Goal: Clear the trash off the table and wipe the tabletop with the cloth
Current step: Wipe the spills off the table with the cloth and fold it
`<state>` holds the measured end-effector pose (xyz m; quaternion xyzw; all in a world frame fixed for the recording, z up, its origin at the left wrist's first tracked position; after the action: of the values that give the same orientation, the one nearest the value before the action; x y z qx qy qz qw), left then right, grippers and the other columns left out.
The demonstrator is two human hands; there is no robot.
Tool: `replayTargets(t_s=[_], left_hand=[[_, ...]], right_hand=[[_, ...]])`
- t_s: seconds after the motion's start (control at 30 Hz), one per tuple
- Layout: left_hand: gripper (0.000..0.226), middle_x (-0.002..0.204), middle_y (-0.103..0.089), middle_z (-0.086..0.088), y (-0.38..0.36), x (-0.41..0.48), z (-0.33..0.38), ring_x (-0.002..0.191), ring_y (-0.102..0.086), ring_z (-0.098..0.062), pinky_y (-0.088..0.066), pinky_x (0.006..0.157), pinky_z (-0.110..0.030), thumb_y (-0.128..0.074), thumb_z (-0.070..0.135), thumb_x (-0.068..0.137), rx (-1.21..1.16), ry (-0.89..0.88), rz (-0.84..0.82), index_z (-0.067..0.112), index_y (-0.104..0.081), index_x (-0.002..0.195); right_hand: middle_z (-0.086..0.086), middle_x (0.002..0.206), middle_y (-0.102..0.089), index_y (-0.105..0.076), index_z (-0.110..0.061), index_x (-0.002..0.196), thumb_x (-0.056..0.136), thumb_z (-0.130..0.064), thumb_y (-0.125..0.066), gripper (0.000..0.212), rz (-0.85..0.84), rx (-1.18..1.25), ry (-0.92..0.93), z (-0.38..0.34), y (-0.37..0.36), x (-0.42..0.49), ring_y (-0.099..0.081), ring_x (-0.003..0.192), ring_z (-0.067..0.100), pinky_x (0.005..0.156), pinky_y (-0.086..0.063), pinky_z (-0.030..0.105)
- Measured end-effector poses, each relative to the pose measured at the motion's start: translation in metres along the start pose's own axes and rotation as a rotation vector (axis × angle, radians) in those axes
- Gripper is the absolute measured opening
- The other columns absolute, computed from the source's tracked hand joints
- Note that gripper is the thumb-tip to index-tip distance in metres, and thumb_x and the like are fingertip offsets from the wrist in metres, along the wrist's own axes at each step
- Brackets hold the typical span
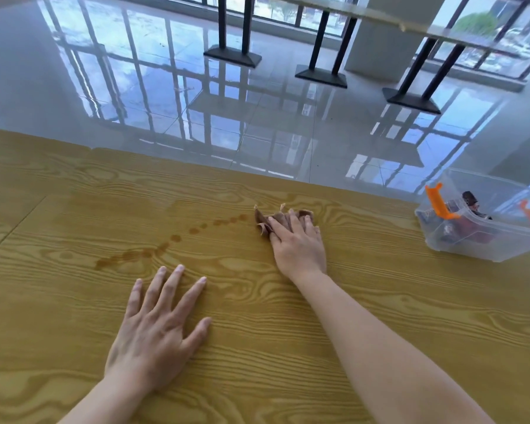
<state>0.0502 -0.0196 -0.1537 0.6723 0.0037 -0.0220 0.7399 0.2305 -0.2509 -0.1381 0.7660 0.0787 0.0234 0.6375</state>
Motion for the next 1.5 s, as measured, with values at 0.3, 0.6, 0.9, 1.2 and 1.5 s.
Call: replayTargets(t_s=[0.3, 0.6, 0.9, 1.2, 1.5], left_hand=[[0.071, 0.162, -0.022, -0.003, -0.001, 0.000, -0.001, 0.150, -0.008, -0.023, -0.012, 0.118, -0.053, -0.019, 0.074, 0.090, -0.012, -0.006, 0.000, 0.040, -0.023, 0.152], [0.071, 0.161, -0.024, -0.002, -0.001, -0.001, 0.002, 0.150, -0.011, -0.022, -0.017, 0.117, -0.054, -0.026, 0.073, 0.088, -0.060, 0.010, 0.004, 0.039, -0.029, 0.150], [0.070, 0.158, -0.030, -0.004, -0.003, 0.001, 0.002, 0.148, -0.021, -0.024, -0.021, 0.115, -0.054, -0.038, 0.071, 0.086, -0.078, -0.006, 0.037, 0.038, -0.036, 0.148], [0.068, 0.159, -0.029, -0.005, 0.001, 0.001, 0.005, 0.149, -0.017, -0.024, -0.022, 0.115, -0.055, -0.041, 0.069, 0.086, -0.097, 0.001, 0.033, 0.035, -0.043, 0.145], [0.069, 0.161, -0.025, -0.002, 0.004, 0.001, 0.005, 0.150, -0.009, -0.023, -0.014, 0.118, -0.052, -0.037, 0.070, 0.087, -0.099, 0.011, 0.045, 0.037, -0.036, 0.148]], right_hand=[[-0.009, 0.163, -0.009, -0.023, -0.052, 0.148, 0.102, -0.054, -0.024, 0.046, 0.003, -0.034, 0.323, 0.024, 0.002, -0.072, 0.002, 0.151, 0.019, 0.122, -0.004, 0.043], [-0.005, 0.165, -0.007, -0.017, -0.051, 0.148, 0.102, -0.053, -0.018, 0.047, 0.021, -0.012, 0.367, -0.034, -0.008, -0.066, 0.002, 0.151, 0.026, 0.121, -0.001, 0.046], [-0.003, 0.164, -0.009, -0.020, -0.047, 0.150, 0.101, -0.055, -0.017, 0.050, -0.005, 0.033, 0.024, -0.034, -0.003, 0.066, -0.004, 0.151, 0.027, 0.121, -0.005, 0.048], [-0.012, 0.163, -0.008, -0.023, -0.049, 0.149, 0.101, -0.056, -0.016, 0.048, -0.020, 0.033, 0.504, -0.050, -0.014, -0.060, 0.002, 0.151, 0.015, 0.122, -0.003, 0.038], [-0.008, 0.164, -0.009, -0.021, -0.052, 0.147, 0.101, -0.055, -0.019, 0.046, -0.032, 0.003, 0.382, -0.126, -0.023, 0.024, -0.001, 0.151, 0.025, 0.121, -0.003, 0.046]])
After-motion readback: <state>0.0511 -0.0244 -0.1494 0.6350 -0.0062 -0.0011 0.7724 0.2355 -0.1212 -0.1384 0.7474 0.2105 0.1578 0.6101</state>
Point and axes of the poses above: each hand's wrist, its own x-axis towards the middle knuckle, its own y-axis out of the back of the hand, z = x × y, the point moved 2 cm from there along x, towards the middle knuckle
